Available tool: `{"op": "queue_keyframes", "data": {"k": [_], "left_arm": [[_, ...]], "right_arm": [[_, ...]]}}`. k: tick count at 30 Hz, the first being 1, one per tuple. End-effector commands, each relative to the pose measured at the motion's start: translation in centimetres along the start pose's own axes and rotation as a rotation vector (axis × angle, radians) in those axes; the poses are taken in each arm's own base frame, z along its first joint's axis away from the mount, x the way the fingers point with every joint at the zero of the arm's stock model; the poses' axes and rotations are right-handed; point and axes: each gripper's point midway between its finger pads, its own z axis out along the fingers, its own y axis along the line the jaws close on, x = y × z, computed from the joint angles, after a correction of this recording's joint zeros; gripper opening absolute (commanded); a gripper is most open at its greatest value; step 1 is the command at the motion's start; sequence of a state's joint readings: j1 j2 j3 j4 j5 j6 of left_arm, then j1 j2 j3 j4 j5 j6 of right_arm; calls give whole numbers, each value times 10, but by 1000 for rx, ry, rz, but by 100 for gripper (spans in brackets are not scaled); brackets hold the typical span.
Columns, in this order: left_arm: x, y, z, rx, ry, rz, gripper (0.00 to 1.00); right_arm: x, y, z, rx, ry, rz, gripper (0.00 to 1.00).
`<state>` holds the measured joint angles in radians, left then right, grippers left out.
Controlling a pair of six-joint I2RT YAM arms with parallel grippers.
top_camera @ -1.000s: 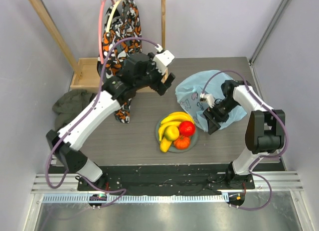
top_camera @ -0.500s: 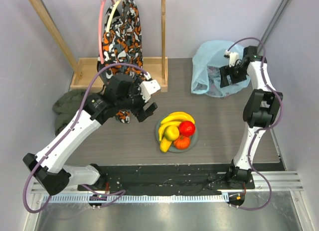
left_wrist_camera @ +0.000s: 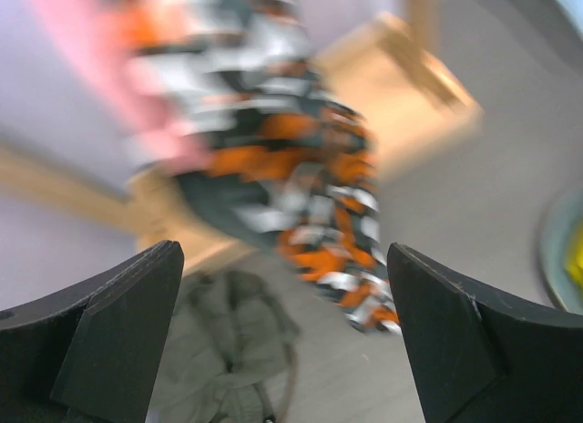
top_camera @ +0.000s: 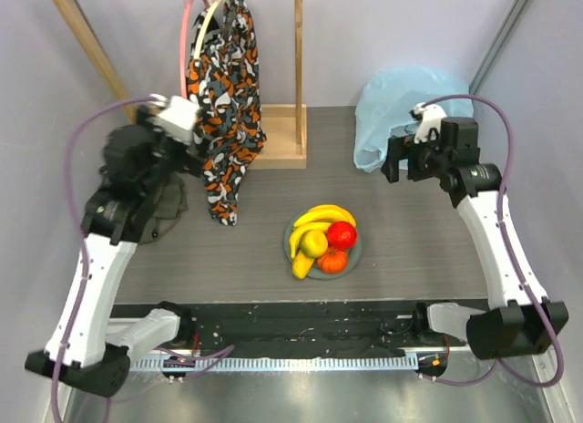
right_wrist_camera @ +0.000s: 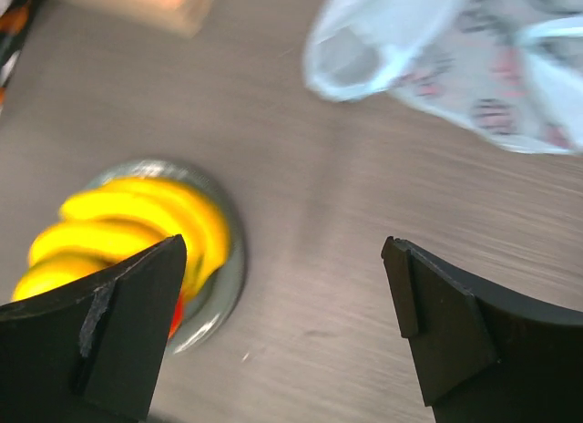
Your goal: Take the fake fruits out of the plastic bag
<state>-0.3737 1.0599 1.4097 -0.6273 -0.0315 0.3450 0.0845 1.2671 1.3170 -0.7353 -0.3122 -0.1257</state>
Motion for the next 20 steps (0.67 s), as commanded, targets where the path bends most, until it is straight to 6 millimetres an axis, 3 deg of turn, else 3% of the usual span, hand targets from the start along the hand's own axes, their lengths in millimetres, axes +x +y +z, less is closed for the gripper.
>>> {"op": "queue_keyframes", "data": {"k": [1,5,6,8,9,12,20], "left_arm": [[-24,116,-51,-432,-181,-253,100],[43,148,-52,-490,-52,-520,100],[68,144,-43,-469,7,-567,100],[93,137,-34,-442,64,-609,100],[116,126,-25,-418,116,-636,100],[144,98,-12,-323,161,-687,100],[183,41,-3,-183,233,-663,100]], "right_arm": [[-17,-59,-1,327,-138,109,100],[5,-75,14,405,-35,183,100],[13,-81,21,430,-1,188,100],[23,-83,29,434,35,186,100],[31,-85,32,438,54,183,100],[37,-84,38,429,59,181,100],[37,-73,43,362,49,187,100]]}}
